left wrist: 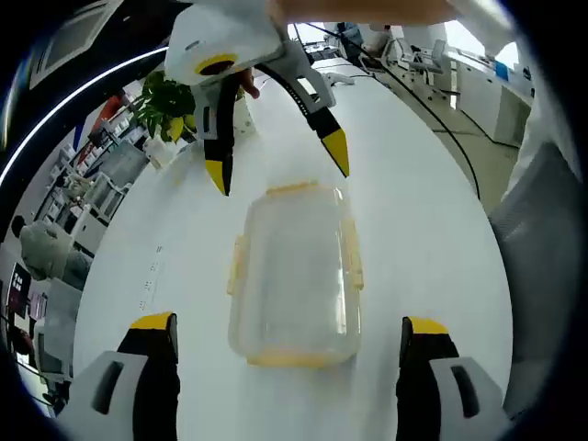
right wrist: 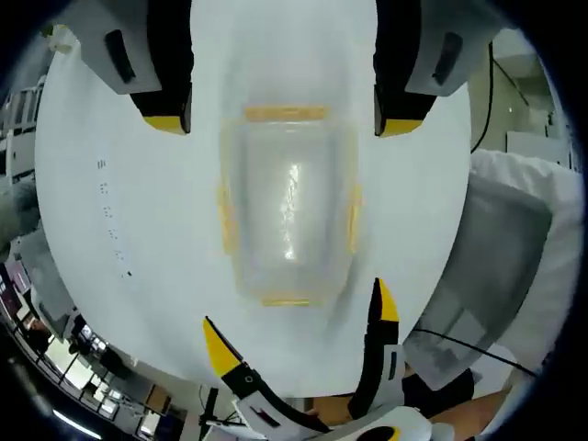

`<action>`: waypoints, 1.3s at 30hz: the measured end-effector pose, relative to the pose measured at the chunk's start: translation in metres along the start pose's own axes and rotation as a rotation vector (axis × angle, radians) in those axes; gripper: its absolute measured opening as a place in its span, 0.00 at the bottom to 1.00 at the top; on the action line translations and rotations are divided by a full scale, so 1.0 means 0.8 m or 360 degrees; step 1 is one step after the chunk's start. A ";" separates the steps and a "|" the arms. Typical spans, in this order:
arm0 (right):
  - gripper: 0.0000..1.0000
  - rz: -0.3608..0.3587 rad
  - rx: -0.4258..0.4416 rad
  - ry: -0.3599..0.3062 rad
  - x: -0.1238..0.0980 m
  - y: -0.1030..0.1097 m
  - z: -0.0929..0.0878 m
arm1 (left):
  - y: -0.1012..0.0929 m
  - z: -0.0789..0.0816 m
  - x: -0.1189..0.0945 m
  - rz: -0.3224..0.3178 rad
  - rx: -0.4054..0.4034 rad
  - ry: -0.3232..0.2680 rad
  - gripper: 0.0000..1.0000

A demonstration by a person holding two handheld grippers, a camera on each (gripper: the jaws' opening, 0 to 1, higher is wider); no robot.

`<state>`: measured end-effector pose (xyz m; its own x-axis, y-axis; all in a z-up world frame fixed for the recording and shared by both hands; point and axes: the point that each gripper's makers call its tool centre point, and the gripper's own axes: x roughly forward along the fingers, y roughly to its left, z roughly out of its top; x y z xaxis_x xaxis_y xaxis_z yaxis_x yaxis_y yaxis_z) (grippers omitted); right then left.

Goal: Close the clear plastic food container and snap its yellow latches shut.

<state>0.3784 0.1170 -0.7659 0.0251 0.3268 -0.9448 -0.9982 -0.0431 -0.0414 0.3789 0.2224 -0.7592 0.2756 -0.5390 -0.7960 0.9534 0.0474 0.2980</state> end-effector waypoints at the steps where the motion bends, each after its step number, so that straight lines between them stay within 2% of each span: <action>1: 0.75 -0.0024 -0.0034 0.0011 0.003 -0.002 -0.001 | 0.001 -0.002 0.004 -0.0004 0.0044 0.0013 0.96; 2: 0.75 -0.0024 -0.0028 0.0005 0.006 -0.001 0.000 | 0.004 -0.006 0.008 0.0002 0.0087 0.0056 0.93; 6: 0.79 -0.0008 0.0008 -0.0025 0.020 0.002 0.002 | 0.005 -0.012 0.024 -0.0043 0.0030 0.0101 0.91; 10: 0.76 -0.0010 -0.0027 0.0029 0.030 0.002 -0.007 | -0.006 -0.019 0.037 -0.0073 0.0105 0.0156 0.88; 14: 0.76 -0.0012 0.0002 0.0009 0.040 0.002 -0.004 | -0.007 -0.019 0.043 -0.0089 0.0084 0.0152 0.85; 15: 0.76 -0.0017 0.0000 0.0004 0.042 0.002 -0.004 | -0.006 -0.018 0.043 -0.0089 0.0073 0.0148 0.82; 16: 0.75 -0.0022 -0.0004 0.0004 0.044 0.000 -0.004 | -0.005 -0.016 0.041 -0.0094 0.0062 0.0133 0.74; 17: 0.74 -0.0037 -0.0010 0.0015 0.045 -0.002 -0.005 | -0.011 -0.016 0.042 -0.0132 0.0018 0.0122 0.74; 31: 0.74 -0.0035 -0.0002 -0.0029 0.051 0.001 0.002 | -0.009 -0.023 0.040 -0.0121 0.0008 0.0133 0.73; 35: 0.74 -0.0038 0.0010 -0.0040 0.054 0.004 0.011 | -0.012 -0.031 0.035 -0.0125 0.0018 0.0156 0.73; 39: 0.74 -0.0040 0.0009 0.0006 0.060 0.008 0.025 | -0.016 -0.042 0.027 -0.0124 0.0020 0.0172 0.73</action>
<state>0.3719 0.1511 -0.8054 0.0504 0.3241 -0.9447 -0.9976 -0.0293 -0.0633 0.3767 0.2386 -0.7982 0.2132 -0.4466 -0.8689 0.9710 -0.0019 0.2392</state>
